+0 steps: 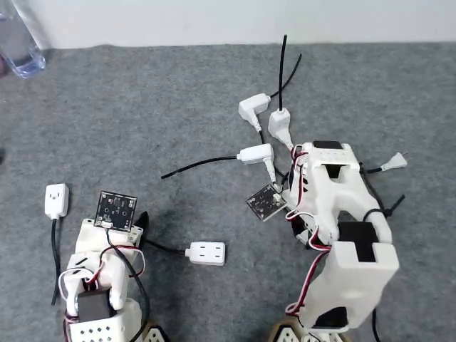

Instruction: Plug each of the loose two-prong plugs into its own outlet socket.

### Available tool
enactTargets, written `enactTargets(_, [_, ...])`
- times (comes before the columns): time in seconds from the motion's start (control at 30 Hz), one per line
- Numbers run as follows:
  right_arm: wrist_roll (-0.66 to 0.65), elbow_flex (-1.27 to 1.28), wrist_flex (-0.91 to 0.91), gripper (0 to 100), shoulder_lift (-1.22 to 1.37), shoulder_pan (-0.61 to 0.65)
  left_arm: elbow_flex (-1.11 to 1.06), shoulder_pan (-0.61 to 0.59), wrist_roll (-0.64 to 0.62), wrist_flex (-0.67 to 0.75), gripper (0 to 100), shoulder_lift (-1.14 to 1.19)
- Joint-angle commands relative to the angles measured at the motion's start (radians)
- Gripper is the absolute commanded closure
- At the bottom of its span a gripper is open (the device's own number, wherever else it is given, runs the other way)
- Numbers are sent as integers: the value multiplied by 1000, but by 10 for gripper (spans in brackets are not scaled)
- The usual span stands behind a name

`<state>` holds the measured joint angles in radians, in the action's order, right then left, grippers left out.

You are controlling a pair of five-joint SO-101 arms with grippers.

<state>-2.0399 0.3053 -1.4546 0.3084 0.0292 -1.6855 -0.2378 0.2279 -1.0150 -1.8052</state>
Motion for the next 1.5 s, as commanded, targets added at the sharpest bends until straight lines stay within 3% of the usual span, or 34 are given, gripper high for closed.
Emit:
enactTargets(0.0, [97, -74, -91, 991, -48, 59, 2, 9, 6, 6, 750, -9])
enactTargets(0.27, [321, -95, -153, 990, -120, 211, 2, 11, 6, 6, 750, -9])
enactTargets(0.37, [494, -95, -110, 990, -147, 254, 2, 11, 6, 0, 750, -9])
enactTargets(0.5, [818, -92, -25, 990, -171, 288, 2, 26, 8, -6, 750, -9])
enactTargets(0.8, [1263, 14, 147, 990, -199, 271, 2, 34, 9, -8, 750, -9])
enactTargets(1.03, [1313, 166, 298, 990, -199, 272, 2, 34, 9, -8, 750, -9])
enactTargets(1.2, [1223, 176, 196, 980, -202, 352, 2, 34, 9, -8, 750, -9])
enactTargets(1.47, [1204, 17, 82, 776, -200, 367, 2, 34, 9, -8, 750, -9])
